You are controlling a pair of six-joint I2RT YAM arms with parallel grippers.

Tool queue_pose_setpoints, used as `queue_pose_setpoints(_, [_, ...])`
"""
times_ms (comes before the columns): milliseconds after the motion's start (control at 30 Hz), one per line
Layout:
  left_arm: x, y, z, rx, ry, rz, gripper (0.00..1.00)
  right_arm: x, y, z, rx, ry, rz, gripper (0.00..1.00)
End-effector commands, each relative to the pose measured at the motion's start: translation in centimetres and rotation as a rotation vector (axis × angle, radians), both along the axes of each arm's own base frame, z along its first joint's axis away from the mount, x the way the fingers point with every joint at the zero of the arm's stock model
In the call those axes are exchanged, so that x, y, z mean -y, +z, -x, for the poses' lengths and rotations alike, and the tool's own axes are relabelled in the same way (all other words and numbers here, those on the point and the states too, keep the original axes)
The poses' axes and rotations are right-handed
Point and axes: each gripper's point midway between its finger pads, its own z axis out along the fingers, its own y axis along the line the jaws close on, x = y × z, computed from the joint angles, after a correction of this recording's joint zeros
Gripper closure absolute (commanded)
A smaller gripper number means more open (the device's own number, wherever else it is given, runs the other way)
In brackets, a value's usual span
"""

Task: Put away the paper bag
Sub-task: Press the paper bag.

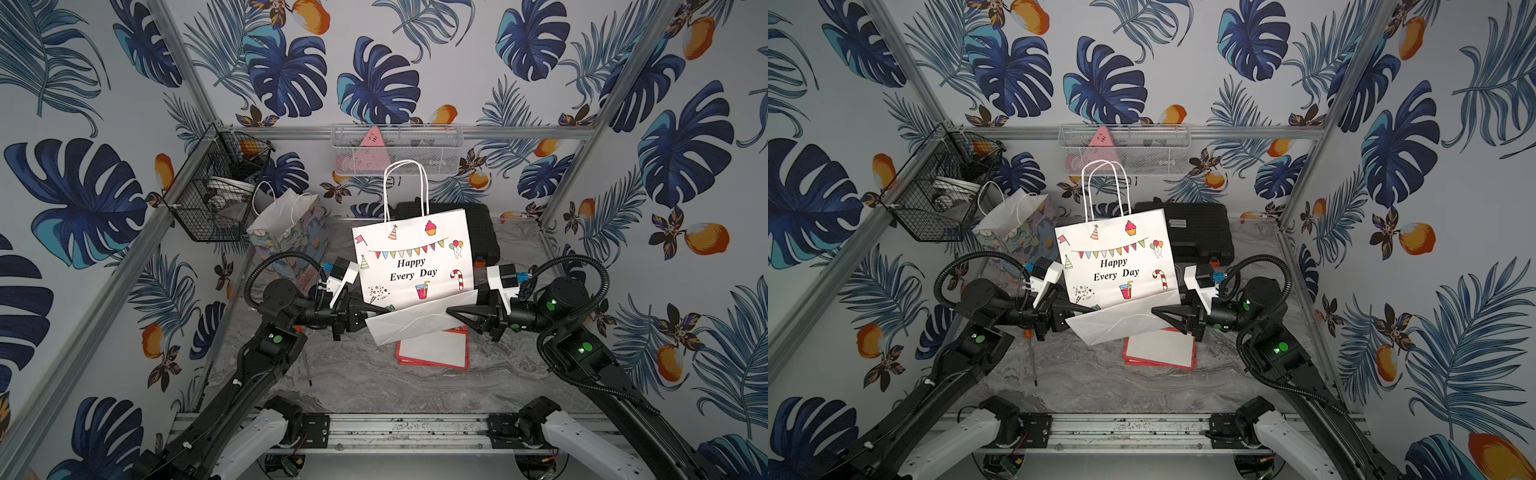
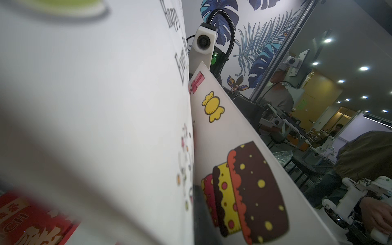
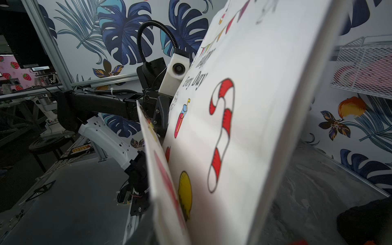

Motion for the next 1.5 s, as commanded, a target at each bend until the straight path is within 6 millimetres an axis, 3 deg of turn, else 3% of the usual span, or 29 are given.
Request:
queue_pose_setpoints(0, [-0.1, 0.4, -0.3, 0.021, 0.028, -0.003, 1.00, 0.0, 1.9, 0.7, 0.037, 0.030, -0.069, 0.95])
queue_pose_setpoints(33, [-0.1, 0.2, -0.6, 0.013, 0.048, -0.013, 0.95, 0.1, 1.8, 0.6, 0.039, 0.023, -0.069, 1.00])
queue_pose_setpoints(133, [-0.4, -0.3, -1.6, 0.025, 0.138, -0.058, 0.69, 0.5, 1.6, 0.7, 0.039, -0.008, -0.069, 1.00])
queue_pose_setpoints(233, [-2.2, -1.5, -4.8, 0.053, 0.404, -0.142, 0.41, 1.1, 1.0, 0.6, 0.030, -0.056, -0.051, 1.00])
queue_pose_setpoints(267, [-3.4, -1.8, -6.3, 0.057, 0.528, -0.180, 0.33, 1.4, 0.7, 0.5, 0.027, -0.081, -0.041, 1.00])
queue_pose_setpoints(367, [-8.9, -3.2, -10.5, 0.036, 0.942, -0.308, 0.20, 2.6, -0.2, -0.4, 0.020, -0.205, -0.006, 1.00])
queue_pose_setpoints(433, [-13.1, -4.2, -11.8, 0.027, 1.188, -0.402, 0.18, 3.6, -0.9, -1.5, 0.006, -0.306, 0.022, 1.00])
queue_pose_setpoints(500, [-15.2, -4.6, -11.7, 0.037, 1.295, -0.448, 0.18, 4.2, -1.8, -2.7, -0.020, -0.381, 0.061, 1.00])
queue_pose_setpoints(567, [-13.9, -4.4, -10.7, 0.062, 1.213, -0.410, 0.18, 4.1, -2.1, -3.3, -0.038, -0.395, 0.095, 1.00])
queue_pose_setpoints(633, [-10.8, -3.8, -9.2, 0.099, 1.018, -0.344, 0.18, 3.7, -1.9, -3.5, -0.044, -0.379, 0.100, 1.00])
queue_pose_setpoints(767, [-3.9, -3.0, -3.8, 0.092, 0.497, -0.176, 0.16, 2.6, -0.9, -3.3, -0.046, -0.303, 0.057, 1.00])
queue_pose_setpoints(833, [-2.8, -2.9, -3.1, 0.017, 0.395, -0.100, 0.01, 1.8, -0.4, -2.7, -0.059, -0.234, 0.033, 1.00])
queue_pose_setpoints(1000, [-2.1, -2.1, -3.2, -0.030, 0.338, 0.027, 0.01, 0.3, 1.5, 1.0, -0.105, 0.029, -0.115, 1.00])
queue_pose_setpoints(1200, [-1.8, 1.2, -1.4, -0.009, 0.169, 0.241, 0.05, 0.2, 2.4, 1.6, -0.219, 0.144, -0.301, 1.00])
queue_pose_setpoints(1267, [-1.7, 1.8, -1.2, -0.020, 0.124, 0.279, 0.15, 0.2, 2.2, 1.5, -0.229, 0.142, -0.305, 1.00])
queue_pose_setpoints(1367, [-1.4, 2.0, -1.7, -0.040, 0.087, 0.304, 0.44, 0.1, 1.6, 1.6, -0.243, 0.152, -0.287, 1.00])
queue_pose_setpoints(1467, [-1.3, 2.0, -2.3, -0.048, 0.096, 0.309, 0.60, -0.3, 0.5, 1.6, -0.267, 0.156, -0.236, 1.00])
